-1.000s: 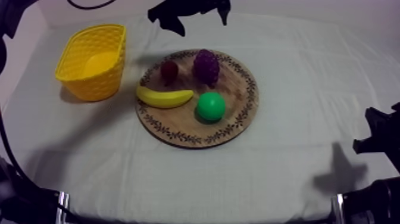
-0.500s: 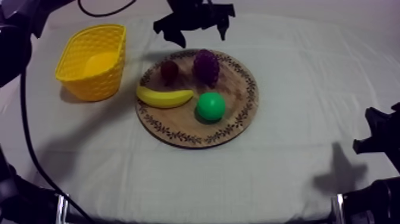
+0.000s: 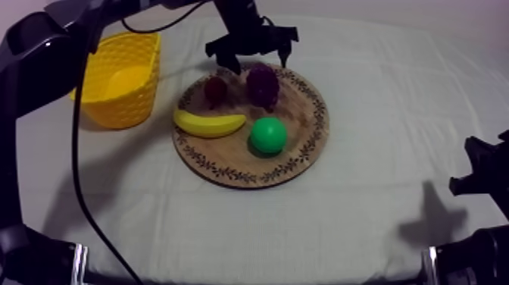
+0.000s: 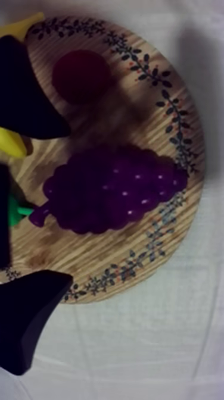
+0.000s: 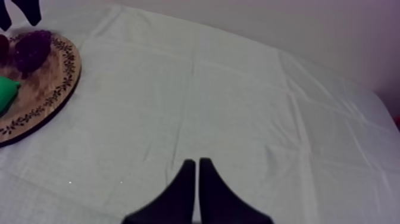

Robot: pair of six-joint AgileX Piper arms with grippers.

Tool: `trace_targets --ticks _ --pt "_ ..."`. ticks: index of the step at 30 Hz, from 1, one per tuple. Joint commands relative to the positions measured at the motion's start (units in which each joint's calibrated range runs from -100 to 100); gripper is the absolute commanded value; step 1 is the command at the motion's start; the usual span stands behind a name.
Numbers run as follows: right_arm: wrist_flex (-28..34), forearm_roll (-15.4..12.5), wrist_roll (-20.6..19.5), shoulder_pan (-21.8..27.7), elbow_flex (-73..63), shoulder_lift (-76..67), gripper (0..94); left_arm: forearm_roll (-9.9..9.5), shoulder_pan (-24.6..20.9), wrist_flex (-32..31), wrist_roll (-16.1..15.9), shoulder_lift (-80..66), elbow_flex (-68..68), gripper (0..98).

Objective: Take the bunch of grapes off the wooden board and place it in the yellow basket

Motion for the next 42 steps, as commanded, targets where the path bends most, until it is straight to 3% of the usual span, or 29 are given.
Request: trace_targets --ticks 1,27,42 --pt "0.0 0.0 0.1 0.0 0.0 0.0 0.5 0.33 -0.1 0.1 -0.2 1.5 -1.0 82.2" --pt "0.0 0.0 0.1 0.0 0.0 0.0 0.5 2.96 -1.2 5.5 -0.3 14.4 -13.9 82.3" --pt "0.0 0.0 0.1 0.0 0.0 0.0 0.5 3.92 -1.6 6.2 -0.4 16.2 -14.1 77.6"
